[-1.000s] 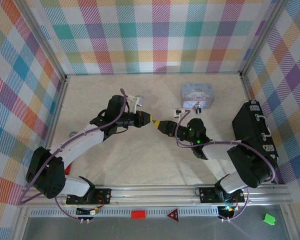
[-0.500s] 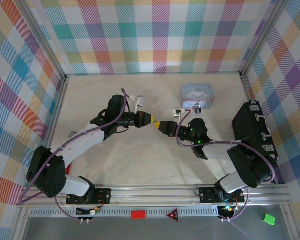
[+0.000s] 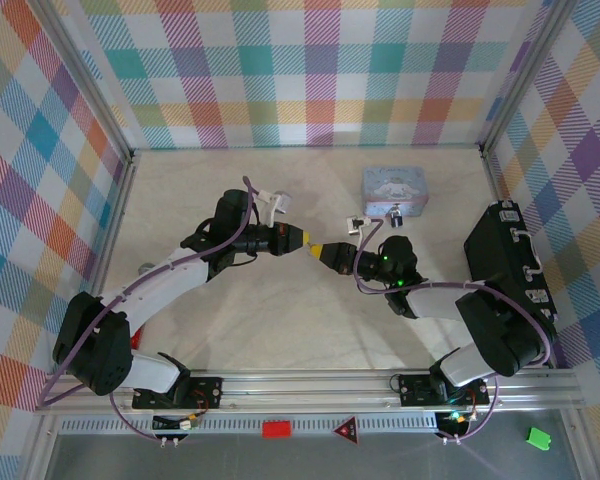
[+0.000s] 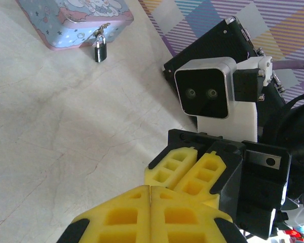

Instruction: Unlock the padlock with the key

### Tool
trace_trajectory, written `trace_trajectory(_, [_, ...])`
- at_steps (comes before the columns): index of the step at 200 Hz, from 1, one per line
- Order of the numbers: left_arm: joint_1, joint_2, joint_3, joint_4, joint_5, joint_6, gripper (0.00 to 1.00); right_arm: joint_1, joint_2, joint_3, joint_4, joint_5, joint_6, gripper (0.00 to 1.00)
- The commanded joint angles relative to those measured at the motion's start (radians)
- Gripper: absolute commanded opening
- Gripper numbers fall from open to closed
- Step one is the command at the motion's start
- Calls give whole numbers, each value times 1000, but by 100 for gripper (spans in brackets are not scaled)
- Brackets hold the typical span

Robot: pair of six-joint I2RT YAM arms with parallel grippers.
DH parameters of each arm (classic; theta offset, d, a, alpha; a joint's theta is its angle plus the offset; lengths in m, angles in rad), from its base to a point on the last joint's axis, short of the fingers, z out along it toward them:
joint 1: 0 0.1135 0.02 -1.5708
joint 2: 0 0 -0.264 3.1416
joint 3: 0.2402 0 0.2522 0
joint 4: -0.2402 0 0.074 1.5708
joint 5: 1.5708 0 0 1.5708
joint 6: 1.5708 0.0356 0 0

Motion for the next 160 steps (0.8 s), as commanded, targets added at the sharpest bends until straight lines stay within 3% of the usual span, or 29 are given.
trace_trajectory(1, [-4,-2,16,0,50,15,0,-2,-37,34,40,-33,5,8])
trace_trajectory(27, [-4,1,15,-1,44,15,0,-2,-54,40,8,-36,-2,1])
trace_trajectory(54, [-4,1,8,19,42,0,18,-2,-72,43,-38,-28,-13,0])
trace_trajectory(86, [-4,5,-11,81,80,-39,24,-2,-76,43,-37,-27,-6,0])
trace_trajectory(109, [-4,4,-16,95,94,-47,22,-2,-68,47,-30,-29,-1,0])
trace_trajectory(160, [-4,-18,-19,90,90,-48,3,-2,-60,45,-60,0,-11,0])
